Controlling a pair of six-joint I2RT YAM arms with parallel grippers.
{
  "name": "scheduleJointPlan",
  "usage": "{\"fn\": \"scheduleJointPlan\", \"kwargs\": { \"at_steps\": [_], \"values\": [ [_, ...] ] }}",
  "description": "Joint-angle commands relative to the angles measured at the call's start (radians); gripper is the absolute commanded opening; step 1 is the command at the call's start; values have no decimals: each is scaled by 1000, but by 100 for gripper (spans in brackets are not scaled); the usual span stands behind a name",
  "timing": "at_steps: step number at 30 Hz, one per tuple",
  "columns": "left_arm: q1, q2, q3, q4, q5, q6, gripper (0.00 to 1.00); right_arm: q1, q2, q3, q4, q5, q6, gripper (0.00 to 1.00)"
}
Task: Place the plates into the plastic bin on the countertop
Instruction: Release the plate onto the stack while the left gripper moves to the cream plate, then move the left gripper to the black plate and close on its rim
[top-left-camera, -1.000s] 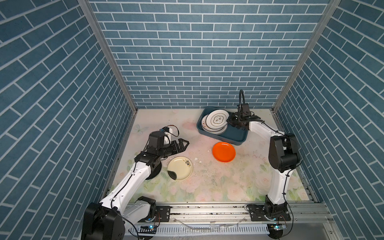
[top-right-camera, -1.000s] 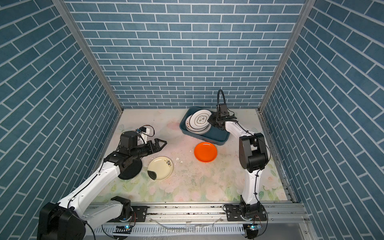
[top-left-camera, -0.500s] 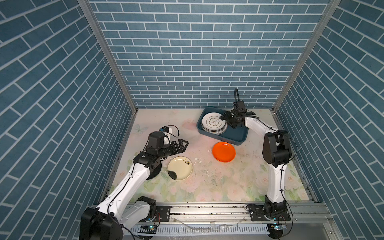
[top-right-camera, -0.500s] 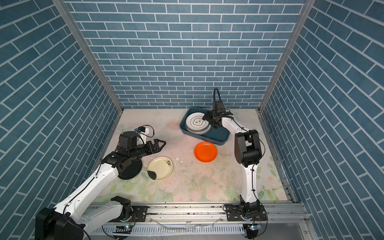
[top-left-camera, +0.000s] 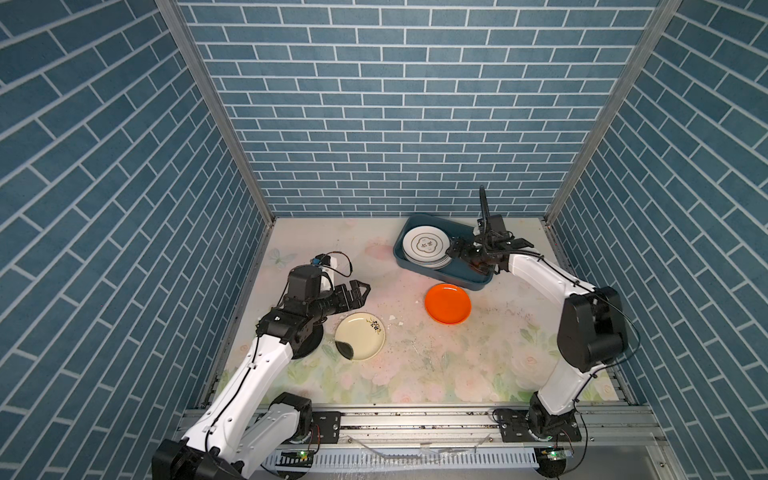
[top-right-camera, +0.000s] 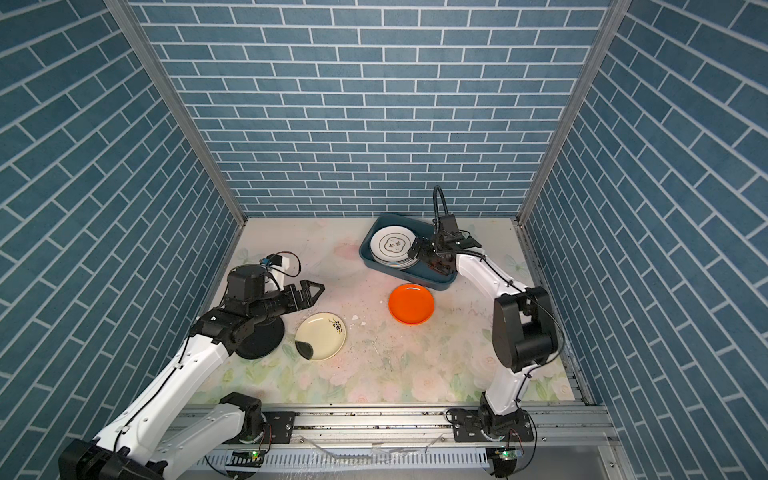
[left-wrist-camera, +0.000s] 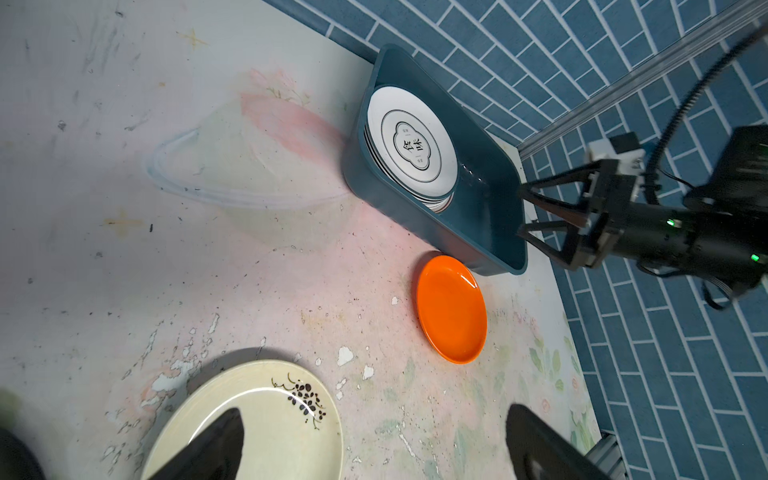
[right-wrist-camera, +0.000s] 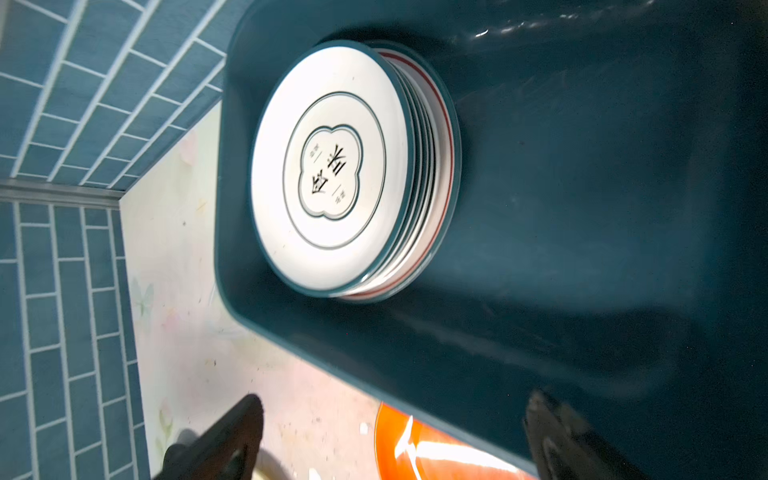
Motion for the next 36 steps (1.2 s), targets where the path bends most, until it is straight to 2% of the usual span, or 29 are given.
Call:
{"fn": "scheduleJointPlan", "kwargs": {
  "at_steps": [1,8,15,21,29,36],
  "values": [
    [10,-58,21,-111,-51,46,99,1,-161,-150,42,23,-21,99],
    [12,-169,-41,-166,-142,23,100,-33,-500,-479,32,28,-65,99],
    [13,-190,-148,-118,-121,-56,100,-45,-733,-634,28,-8,-136,99],
    [12,-195,-177,-98,-111,-86,100,-45,-771,-705,68,-93,-148,99],
    [12,-250,-215,-133,-158,-128,100,-45,-763,-778,163,-211,-87,99],
    [12,-280,-272,-101,-186,-172,100,-46,-783,-818,183,-262,-60,98]
  ]
}}
